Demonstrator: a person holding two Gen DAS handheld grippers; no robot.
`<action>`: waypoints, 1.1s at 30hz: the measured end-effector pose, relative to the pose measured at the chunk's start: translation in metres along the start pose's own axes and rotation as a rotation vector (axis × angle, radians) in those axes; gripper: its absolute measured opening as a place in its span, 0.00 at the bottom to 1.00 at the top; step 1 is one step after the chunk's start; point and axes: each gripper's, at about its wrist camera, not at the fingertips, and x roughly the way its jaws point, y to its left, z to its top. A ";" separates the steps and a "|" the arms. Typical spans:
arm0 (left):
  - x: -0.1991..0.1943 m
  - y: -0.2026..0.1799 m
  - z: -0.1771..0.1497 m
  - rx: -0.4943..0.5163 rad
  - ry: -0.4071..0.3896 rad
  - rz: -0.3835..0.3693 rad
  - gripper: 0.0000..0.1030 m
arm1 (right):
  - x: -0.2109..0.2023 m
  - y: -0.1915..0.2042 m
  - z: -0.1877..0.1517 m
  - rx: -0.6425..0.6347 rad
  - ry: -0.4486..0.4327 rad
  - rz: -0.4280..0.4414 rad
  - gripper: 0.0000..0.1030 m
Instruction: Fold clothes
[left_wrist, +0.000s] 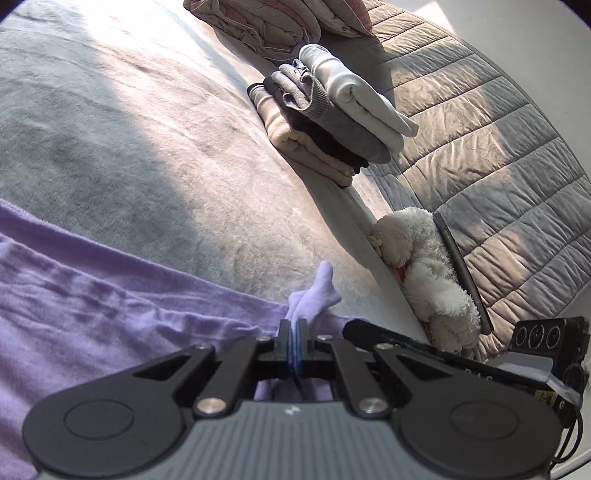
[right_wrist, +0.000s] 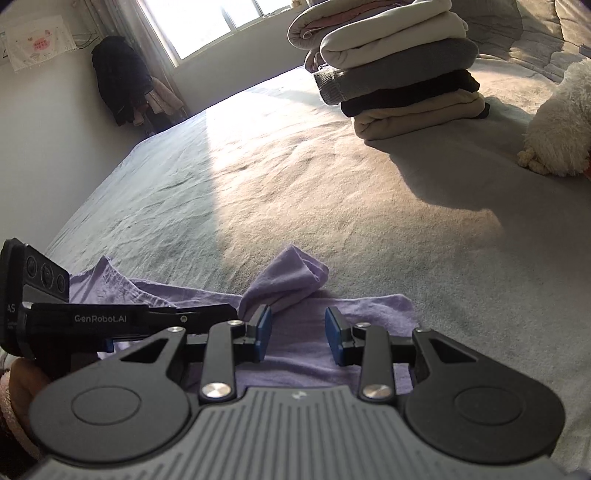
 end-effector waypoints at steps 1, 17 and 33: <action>0.000 0.001 0.000 -0.021 0.008 -0.030 0.01 | 0.001 -0.003 0.001 0.034 -0.004 0.014 0.35; -0.006 0.008 -0.002 -0.152 0.082 -0.150 0.25 | -0.017 -0.037 -0.011 0.296 -0.067 0.091 0.03; 0.037 -0.061 0.023 0.303 0.132 0.086 0.40 | -0.074 -0.037 -0.018 0.202 -0.120 -0.021 0.02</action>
